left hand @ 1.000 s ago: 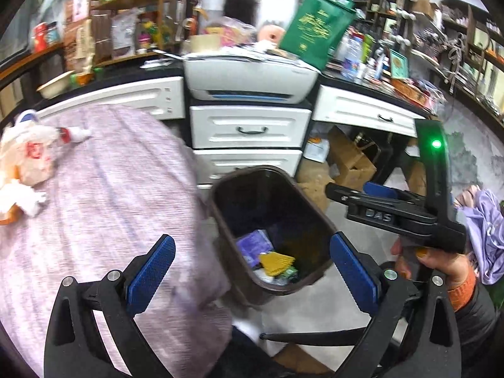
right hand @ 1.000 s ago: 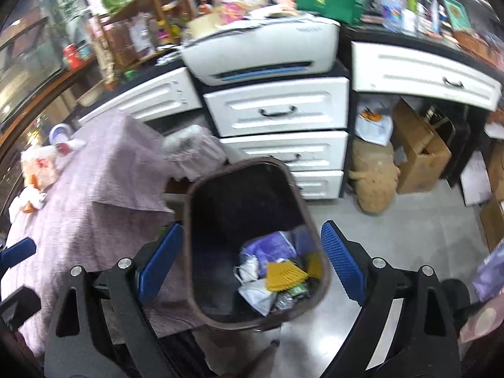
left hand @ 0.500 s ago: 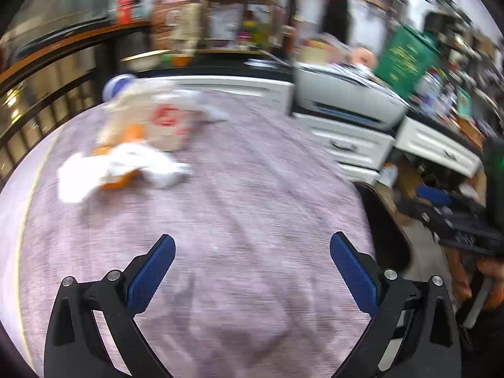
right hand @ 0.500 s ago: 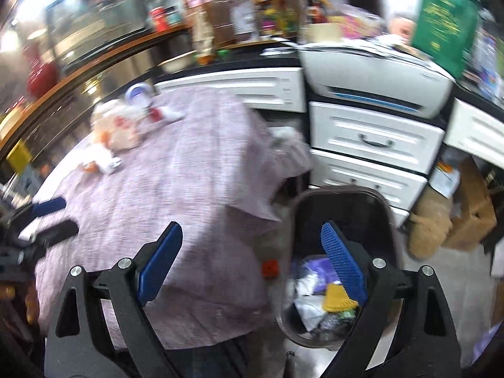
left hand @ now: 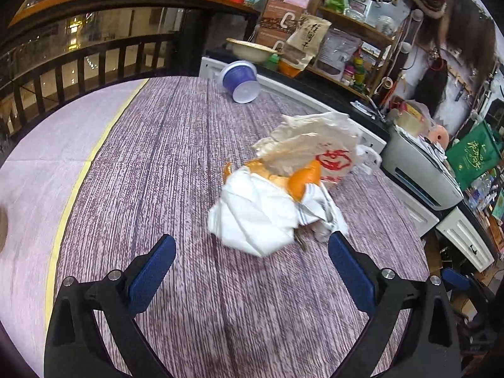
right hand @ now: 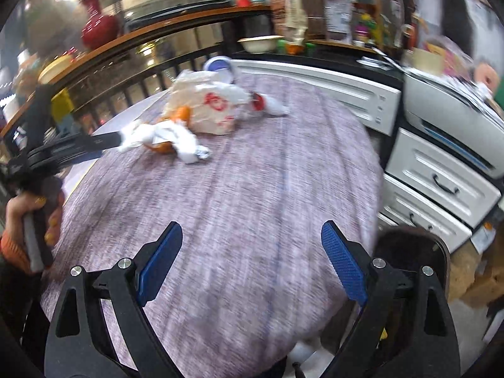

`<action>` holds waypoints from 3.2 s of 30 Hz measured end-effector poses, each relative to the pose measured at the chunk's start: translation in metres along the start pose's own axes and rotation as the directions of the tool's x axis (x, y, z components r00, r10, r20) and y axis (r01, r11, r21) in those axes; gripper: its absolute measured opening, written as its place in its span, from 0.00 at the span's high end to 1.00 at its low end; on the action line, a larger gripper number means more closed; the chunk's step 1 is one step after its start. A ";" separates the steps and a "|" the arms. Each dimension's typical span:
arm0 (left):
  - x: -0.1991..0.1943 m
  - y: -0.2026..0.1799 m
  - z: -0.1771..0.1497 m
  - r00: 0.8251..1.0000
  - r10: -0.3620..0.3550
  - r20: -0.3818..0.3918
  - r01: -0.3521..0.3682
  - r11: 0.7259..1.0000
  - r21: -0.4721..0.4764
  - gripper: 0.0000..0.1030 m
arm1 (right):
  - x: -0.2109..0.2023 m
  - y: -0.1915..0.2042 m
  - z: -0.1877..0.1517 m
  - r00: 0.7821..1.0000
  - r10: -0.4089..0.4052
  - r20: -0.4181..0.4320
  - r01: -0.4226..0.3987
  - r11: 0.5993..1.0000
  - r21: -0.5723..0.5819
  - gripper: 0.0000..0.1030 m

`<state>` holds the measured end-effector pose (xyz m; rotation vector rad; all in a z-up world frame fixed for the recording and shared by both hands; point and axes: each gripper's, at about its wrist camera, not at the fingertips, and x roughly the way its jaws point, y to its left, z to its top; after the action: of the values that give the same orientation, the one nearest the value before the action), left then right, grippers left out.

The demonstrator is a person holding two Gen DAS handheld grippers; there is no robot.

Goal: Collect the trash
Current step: 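Move both open tools back over the table toward the trash pile, then grasp the white tissue with the left tool while the right tool grasps the white striped paper, then carry the tissue and striped paper over the black bin with both tools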

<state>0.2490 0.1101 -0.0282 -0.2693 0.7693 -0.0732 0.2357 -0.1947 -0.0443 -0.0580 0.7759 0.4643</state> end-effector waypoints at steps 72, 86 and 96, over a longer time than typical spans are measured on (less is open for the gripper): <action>-0.027 -0.149 -0.064 0.973 -0.231 -0.018 0.229 0.949 0.219 0.91 | -0.041 -0.055 -0.027 0.993 -0.113 0.026 0.112 0.993 0.039 0.64; -0.018 -0.246 -0.111 0.939 -0.333 -0.091 0.344 0.879 0.329 0.91 | -0.084 -0.140 -0.102 0.949 -0.315 -0.004 0.305 0.915 0.263 0.64; 0.014 -0.304 -0.145 0.917 -0.342 -0.207 0.398 0.828 0.396 0.91 | -0.083 -0.195 -0.152 0.927 -0.366 -0.089 0.371 0.846 0.384 0.64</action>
<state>0.1680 -0.2162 -0.0562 0.0149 0.7978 -0.6319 0.1664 -0.4343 -0.1194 0.1669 0.8356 -0.0669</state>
